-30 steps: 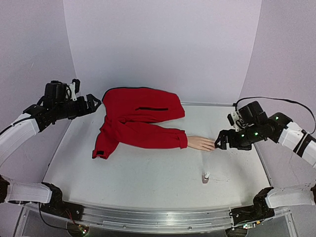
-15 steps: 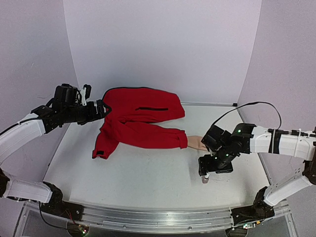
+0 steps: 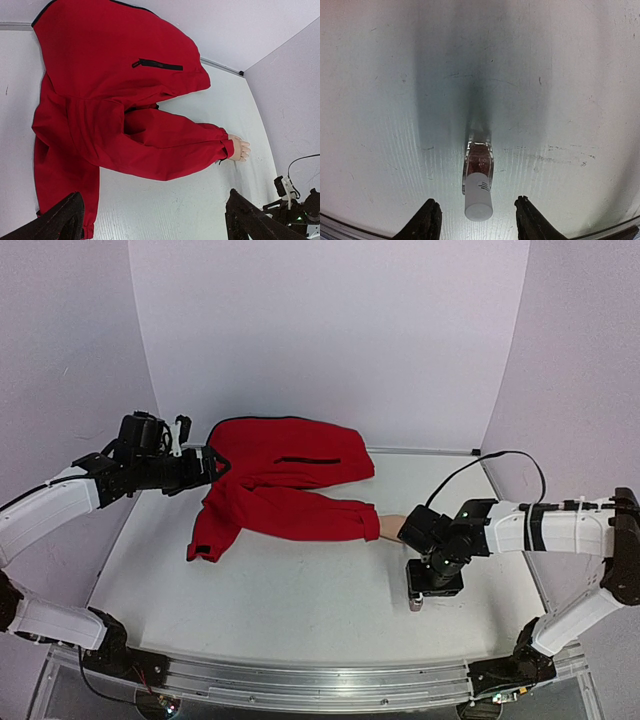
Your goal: Paint the nails
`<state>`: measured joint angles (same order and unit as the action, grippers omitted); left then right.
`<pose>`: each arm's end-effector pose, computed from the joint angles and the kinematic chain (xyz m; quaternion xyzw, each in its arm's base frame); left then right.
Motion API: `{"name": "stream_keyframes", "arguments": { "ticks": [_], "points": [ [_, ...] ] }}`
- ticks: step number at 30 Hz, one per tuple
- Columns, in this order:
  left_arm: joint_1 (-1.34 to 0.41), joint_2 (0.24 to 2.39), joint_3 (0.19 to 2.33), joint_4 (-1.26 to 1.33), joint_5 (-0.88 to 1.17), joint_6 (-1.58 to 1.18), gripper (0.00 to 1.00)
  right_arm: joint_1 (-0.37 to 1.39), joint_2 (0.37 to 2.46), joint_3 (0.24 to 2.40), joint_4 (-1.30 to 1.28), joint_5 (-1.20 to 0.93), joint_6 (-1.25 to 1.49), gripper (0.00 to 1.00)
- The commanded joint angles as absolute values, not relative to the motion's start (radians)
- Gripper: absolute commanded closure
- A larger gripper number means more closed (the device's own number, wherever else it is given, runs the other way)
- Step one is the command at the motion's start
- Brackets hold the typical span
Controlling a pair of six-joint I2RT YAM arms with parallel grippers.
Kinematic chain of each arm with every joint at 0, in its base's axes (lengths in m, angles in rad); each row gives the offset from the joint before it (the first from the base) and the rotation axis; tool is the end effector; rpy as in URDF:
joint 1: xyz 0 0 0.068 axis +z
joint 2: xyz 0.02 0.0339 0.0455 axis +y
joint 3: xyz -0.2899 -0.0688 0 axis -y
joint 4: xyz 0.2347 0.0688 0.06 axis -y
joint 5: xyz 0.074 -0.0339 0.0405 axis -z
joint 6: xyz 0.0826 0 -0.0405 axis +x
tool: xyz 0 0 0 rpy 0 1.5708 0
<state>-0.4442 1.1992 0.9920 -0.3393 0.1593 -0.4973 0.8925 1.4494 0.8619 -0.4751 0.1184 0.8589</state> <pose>0.2559 -0.1363 0.3132 0.0159 0.8697 -0.2834 0.4039 0.1892 0.2192 0.1848 -0.0014 0.9663 0.1560 0.2047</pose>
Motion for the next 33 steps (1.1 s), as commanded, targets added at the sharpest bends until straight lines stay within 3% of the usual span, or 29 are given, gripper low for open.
{"name": "stream_keyframes", "arguments": {
  "ticks": [1, 11, 21, 27, 33],
  "points": [
    [-0.448, 1.191, 1.023, -0.293, 0.171, -0.494, 0.01, 0.879, 1.467, 0.850, -0.492, 0.130, 0.855, 0.52],
    [-0.449, 1.200, 1.021, -0.293, 0.171, -0.495, 0.00, 0.860, 1.489, 0.836, -0.453, 0.121, 0.838, 0.69],
    [-0.449, 1.219, 1.029, -0.292, 0.242, -0.483, 0.01, 0.861, 1.453, 0.906, -0.438, 0.113, 0.717, 1.00],
    [-0.483, 1.302, 1.081, -0.255, 0.485, -0.412, 0.01, 0.860, 1.341, 1.005, -0.313, 0.018, 0.277, 1.00],
    [-0.568, 1.452, 1.168, -0.211, 0.820, -0.312, 0.01, 0.831, 1.373, 1.135, -0.213, -0.316, 0.014, 1.00]
  ]
}}
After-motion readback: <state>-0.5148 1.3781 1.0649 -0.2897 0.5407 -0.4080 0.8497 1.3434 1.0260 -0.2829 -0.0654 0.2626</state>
